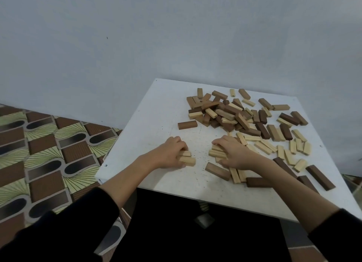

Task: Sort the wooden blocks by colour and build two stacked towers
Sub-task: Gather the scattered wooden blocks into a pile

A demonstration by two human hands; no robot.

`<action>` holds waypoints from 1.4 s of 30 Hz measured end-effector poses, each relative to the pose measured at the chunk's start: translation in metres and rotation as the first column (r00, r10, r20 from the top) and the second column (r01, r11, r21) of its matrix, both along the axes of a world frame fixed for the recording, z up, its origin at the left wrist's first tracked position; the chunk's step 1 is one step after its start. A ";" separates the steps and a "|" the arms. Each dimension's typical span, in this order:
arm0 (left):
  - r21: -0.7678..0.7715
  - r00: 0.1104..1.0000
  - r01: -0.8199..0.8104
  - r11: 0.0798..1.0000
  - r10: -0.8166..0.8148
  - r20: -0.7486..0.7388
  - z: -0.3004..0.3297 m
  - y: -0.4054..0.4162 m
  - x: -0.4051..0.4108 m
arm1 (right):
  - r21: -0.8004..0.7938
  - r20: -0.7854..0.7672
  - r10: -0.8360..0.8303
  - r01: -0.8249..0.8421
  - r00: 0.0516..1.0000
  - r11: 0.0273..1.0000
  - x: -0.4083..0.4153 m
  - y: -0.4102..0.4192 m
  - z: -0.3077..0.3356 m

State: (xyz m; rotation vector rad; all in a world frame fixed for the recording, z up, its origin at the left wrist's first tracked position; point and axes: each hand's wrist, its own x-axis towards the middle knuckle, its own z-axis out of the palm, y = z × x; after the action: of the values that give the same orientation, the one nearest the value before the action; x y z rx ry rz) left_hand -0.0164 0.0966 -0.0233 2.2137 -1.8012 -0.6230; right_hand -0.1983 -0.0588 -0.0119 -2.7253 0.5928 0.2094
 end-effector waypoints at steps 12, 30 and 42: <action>-0.088 0.998 -0.066 0.994 0.064 -0.028 -0.004 -0.008 0.008 | -0.097 0.011 0.052 -0.051 0.999 0.994 0.004 -0.001 -0.007; -0.230 0.982 -0.183 0.956 0.166 -0.093 0.003 -0.047 0.024 | -0.241 0.168 -0.027 0.067 0.985 0.968 0.026 -0.012 0.012; -0.358 0.836 -0.530 0.769 0.405 -0.370 -0.013 -0.124 0.046 | -0.362 0.225 -0.121 0.198 0.967 0.911 0.088 -0.071 0.030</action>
State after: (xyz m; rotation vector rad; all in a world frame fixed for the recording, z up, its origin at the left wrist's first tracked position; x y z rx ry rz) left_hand 0.0300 -0.0271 -0.0366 2.0139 -1.0431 -0.3324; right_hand -0.1100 -0.1294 0.0184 -2.9936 0.8728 -0.2450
